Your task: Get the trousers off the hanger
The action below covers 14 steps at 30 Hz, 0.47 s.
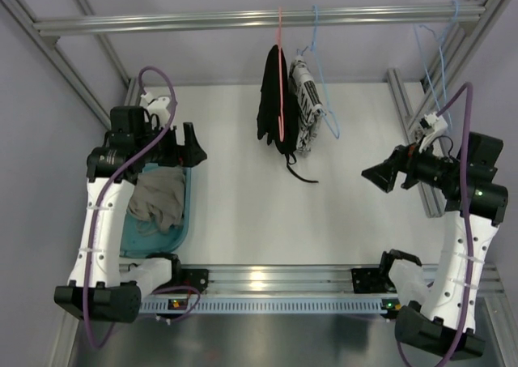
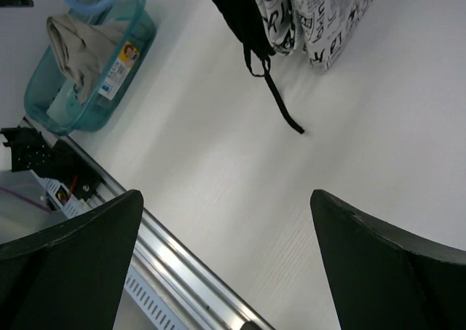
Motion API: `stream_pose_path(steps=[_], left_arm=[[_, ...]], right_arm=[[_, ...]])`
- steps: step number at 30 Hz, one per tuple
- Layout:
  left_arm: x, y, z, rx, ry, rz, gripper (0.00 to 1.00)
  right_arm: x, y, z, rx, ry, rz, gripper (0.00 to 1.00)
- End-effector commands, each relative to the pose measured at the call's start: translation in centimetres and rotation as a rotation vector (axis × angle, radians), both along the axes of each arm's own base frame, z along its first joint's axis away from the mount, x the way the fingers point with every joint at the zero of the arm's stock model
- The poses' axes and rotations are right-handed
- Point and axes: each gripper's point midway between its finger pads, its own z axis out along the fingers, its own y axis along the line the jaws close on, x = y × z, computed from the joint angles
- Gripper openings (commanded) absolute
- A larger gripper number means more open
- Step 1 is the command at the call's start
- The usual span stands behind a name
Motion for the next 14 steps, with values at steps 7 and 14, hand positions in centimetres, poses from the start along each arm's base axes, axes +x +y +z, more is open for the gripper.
stream_pose_path(steps=[7, 14], left_arm=[[-1.5, 0.8, 0.7, 0.023, -0.047, 0.015, 0.98], [-1.8, 1.4, 0.8, 0.025, -0.062, 0.039, 0.98]], right_arm=[[-2.3, 1.5, -2.6, 0.019, -0.026, 0.076, 0.99], [-3.1, 2.0, -3.9, 0.039, -0.010, 0.072, 0.99]])
